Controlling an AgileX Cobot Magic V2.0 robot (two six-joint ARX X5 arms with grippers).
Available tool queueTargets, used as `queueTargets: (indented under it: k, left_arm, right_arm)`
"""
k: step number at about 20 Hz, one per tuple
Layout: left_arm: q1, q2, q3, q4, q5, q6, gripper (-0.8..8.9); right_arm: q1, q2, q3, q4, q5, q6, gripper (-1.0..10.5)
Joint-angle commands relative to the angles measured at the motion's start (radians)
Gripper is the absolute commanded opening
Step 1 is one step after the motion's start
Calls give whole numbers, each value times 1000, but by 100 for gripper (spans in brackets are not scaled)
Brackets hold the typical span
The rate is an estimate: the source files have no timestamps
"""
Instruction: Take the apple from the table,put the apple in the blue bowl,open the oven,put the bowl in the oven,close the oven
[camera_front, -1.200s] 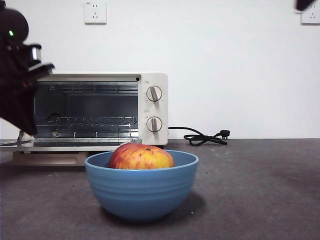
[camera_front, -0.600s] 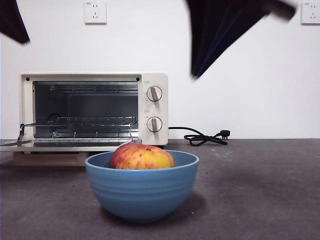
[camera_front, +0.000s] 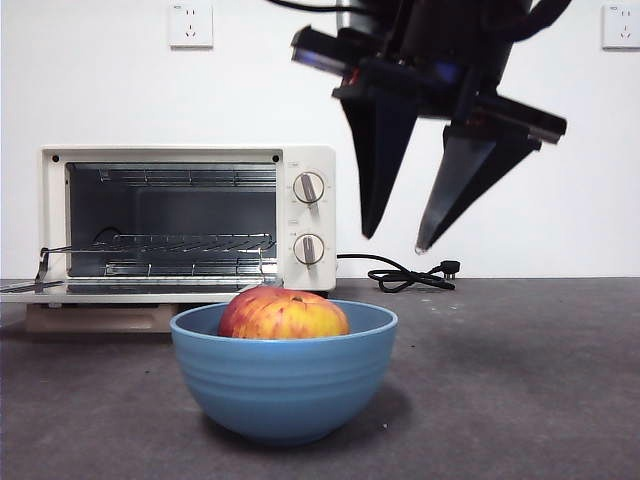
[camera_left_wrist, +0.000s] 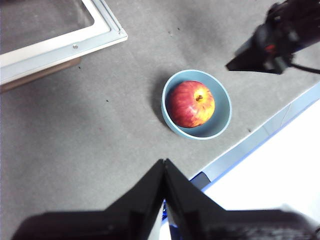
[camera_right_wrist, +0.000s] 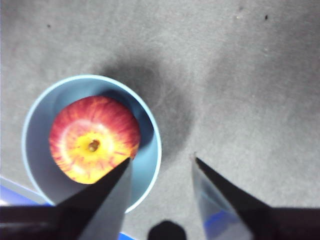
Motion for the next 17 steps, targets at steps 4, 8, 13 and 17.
queueTargets:
  k: [4, 8, 13, 17]
  left_arm:
    - [-4, -53, -11, -27, 4, -33, -5]
    - [-4, -54, -11, -51, 4, -33, -5]
    - [-4, -54, -11, -51, 3, -33, -5]
    - [-4, -54, -11, -51, 3, -33, -5]
  right_arm:
    - [-2, 79, -5, 20, -4, -27, 382]
    - [-2, 142, -5, 42, -3, -41, 378]
    - [-2, 193, -5, 98, -3, -42, 375]
    - [-2, 209, -5, 104, -3, -44, 185]
